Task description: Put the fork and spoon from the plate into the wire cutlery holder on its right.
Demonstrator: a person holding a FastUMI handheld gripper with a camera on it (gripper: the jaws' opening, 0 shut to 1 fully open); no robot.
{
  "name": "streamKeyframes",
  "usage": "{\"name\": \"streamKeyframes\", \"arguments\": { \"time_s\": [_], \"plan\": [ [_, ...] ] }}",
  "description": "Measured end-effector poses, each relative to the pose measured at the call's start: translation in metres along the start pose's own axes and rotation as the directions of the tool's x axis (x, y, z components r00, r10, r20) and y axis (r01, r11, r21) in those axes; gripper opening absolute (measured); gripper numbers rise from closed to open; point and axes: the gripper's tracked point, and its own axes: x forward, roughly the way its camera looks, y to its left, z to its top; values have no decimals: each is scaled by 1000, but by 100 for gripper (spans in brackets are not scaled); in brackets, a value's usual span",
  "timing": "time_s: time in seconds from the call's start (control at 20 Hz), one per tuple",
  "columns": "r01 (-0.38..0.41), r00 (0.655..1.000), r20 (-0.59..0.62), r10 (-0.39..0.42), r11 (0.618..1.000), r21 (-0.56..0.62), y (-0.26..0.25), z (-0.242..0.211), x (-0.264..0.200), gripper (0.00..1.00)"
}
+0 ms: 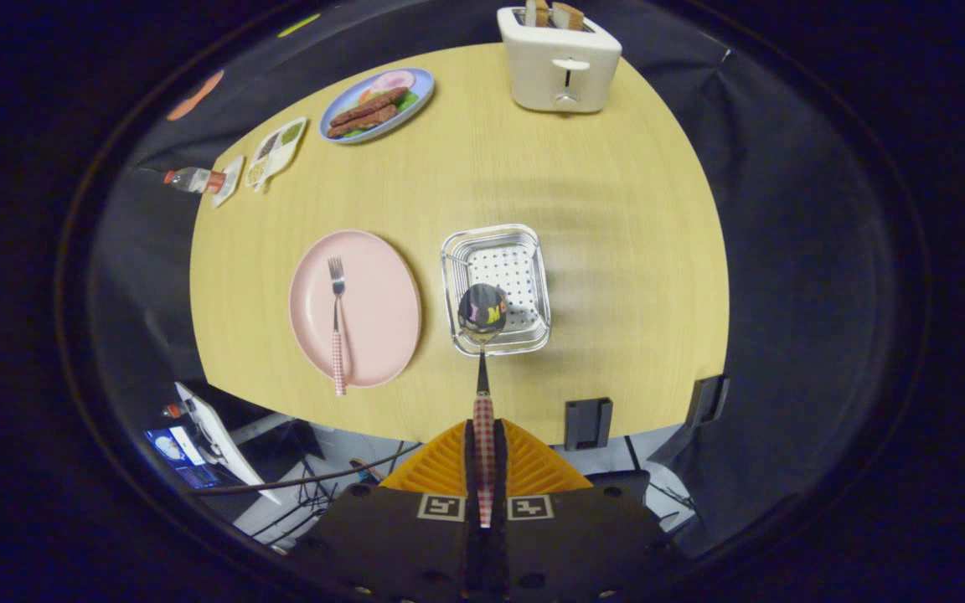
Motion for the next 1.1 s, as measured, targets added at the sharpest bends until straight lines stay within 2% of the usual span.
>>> {"name": "streamKeyframes", "arguments": {
  "time_s": [0.15, 0.45, 0.65, 0.75, 0.85, 0.9, 1.0, 1.1],
  "plan": [
    [37, 999, -28, -37, 999, 2, -10, 16, 11, 4],
    [44, 996, -74, -40, 998, 52, -11, 36, 20, 5],
    [28, 999, -19, -26, 997, 78, -10, 50, 17, 13],
    [16, 999, 29, -18, 997, 81, -10, 54, 11, 24],
    [2, 992, 126, -8, 999, 42, -6, 61, 1, 39],
    [-1, 982, 189, -1, 1000, 12, -3, 65, -7, 54],
    [-23, 943, 332, 32, 999, -31, 12, 72, -23, 69],
    [-17, 880, 472, 52, 997, -78, 26, 75, -37, 78]
  ]
}}
